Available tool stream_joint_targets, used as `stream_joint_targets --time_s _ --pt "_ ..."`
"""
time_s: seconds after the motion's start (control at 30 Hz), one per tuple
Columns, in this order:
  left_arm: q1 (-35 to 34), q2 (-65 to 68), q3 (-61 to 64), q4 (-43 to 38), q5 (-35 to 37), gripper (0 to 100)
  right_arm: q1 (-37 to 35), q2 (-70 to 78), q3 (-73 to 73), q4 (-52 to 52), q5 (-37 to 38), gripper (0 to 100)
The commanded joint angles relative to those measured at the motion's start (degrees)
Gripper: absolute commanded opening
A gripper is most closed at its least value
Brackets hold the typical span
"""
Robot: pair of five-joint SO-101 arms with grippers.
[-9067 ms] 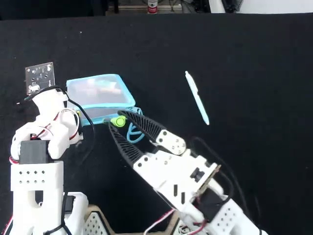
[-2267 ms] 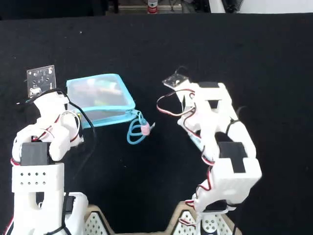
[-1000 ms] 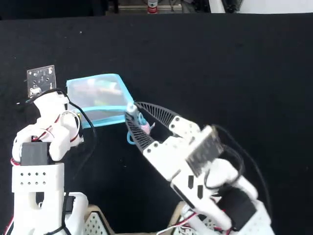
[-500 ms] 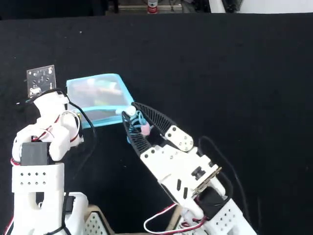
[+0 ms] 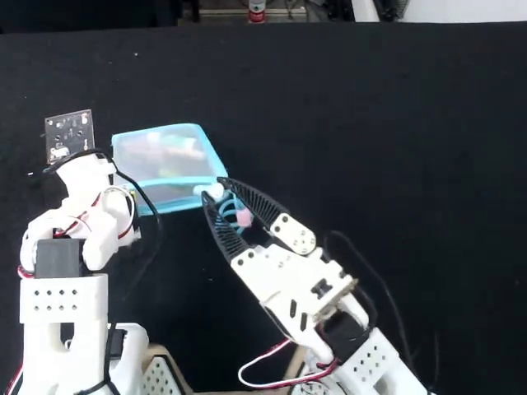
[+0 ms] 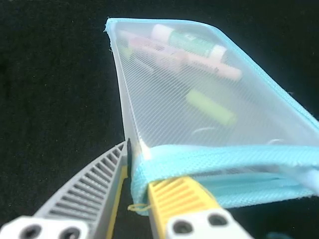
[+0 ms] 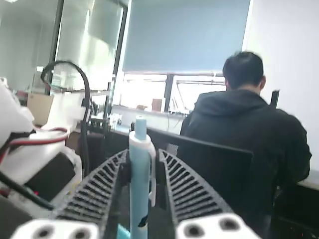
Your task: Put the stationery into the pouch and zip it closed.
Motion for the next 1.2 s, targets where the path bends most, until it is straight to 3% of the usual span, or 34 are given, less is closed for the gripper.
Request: stream_joint_targets --time_s 0.0,0.23,0.43,1.17 --pt "0.1 0.3 -0.4 -0.4 -0.3 3 -0.4 -0.2 -0.2 -6.2 -0.4 1.1" --pt "0.1 0.3 -0.4 -0.4 -0.3 3 -0.8 -0.2 -0.4 -6.3 -0.4 1.1" --pt "0.1 0.3 -0.4 -0.4 -0.3 3 -7.3 -0.1 0.0 -6.3 0.1 1.1" --pt "0.1 0.3 -0.5 -0.4 -0.1 3 -4.9 0.4 -0.1 -5.7 0.1 1.1"
